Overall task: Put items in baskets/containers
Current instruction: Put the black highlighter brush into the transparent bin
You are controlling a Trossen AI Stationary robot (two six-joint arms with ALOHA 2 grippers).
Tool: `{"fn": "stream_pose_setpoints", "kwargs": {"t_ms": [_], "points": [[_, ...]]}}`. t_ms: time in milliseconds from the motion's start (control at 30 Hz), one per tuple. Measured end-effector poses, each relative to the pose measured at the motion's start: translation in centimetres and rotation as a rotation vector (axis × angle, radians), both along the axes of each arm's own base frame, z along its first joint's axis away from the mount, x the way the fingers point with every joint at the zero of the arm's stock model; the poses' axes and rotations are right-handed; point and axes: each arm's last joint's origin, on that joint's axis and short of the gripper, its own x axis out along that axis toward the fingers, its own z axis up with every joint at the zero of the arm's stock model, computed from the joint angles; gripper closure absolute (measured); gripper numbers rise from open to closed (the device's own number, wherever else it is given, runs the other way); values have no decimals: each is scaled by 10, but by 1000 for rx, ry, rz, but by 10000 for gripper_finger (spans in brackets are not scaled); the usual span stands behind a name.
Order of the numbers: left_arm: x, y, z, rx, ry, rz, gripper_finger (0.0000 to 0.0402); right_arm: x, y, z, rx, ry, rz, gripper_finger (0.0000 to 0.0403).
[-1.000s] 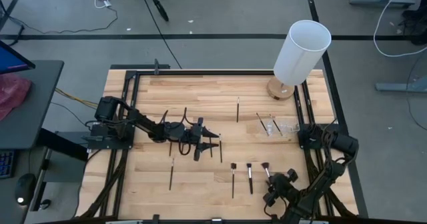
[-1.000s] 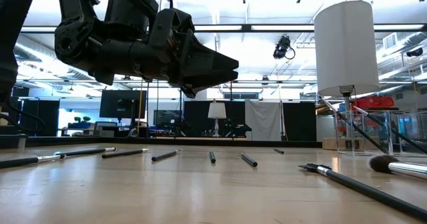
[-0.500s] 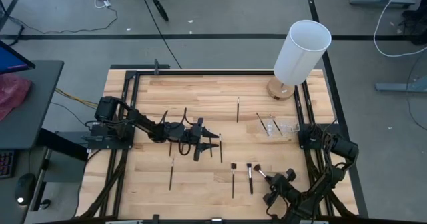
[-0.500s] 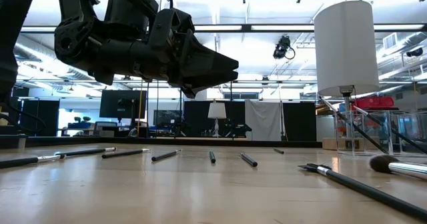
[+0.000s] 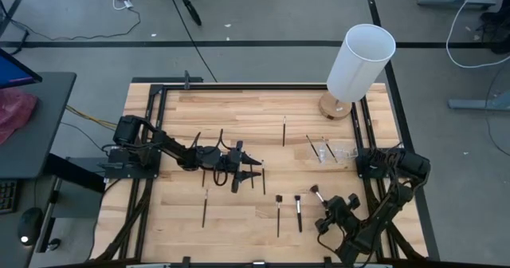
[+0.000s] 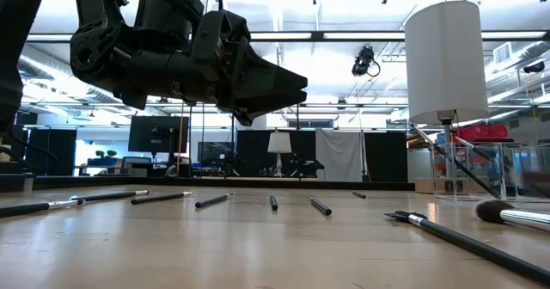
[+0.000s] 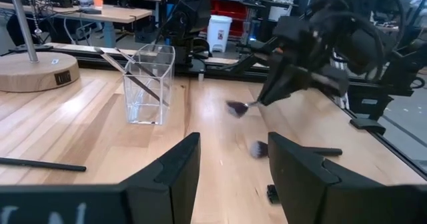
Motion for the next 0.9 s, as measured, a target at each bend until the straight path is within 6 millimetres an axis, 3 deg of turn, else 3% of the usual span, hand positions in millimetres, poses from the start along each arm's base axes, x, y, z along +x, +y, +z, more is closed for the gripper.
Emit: {"fn": "stream_pose_setpoints", "kwargs": {"t_ms": [400, 667, 900], "points": [[0, -5, 8, 19, -88, -122, 225, 35, -8, 33, -333, -732, 221, 392], [8, -24, 27, 74, -217, -185, 225, 68, -13, 32, -382, -724, 140, 391], [33, -29, 39, 71, -134, -190, 225, 95, -2, 39, -489, -622, 157, 391]]}}
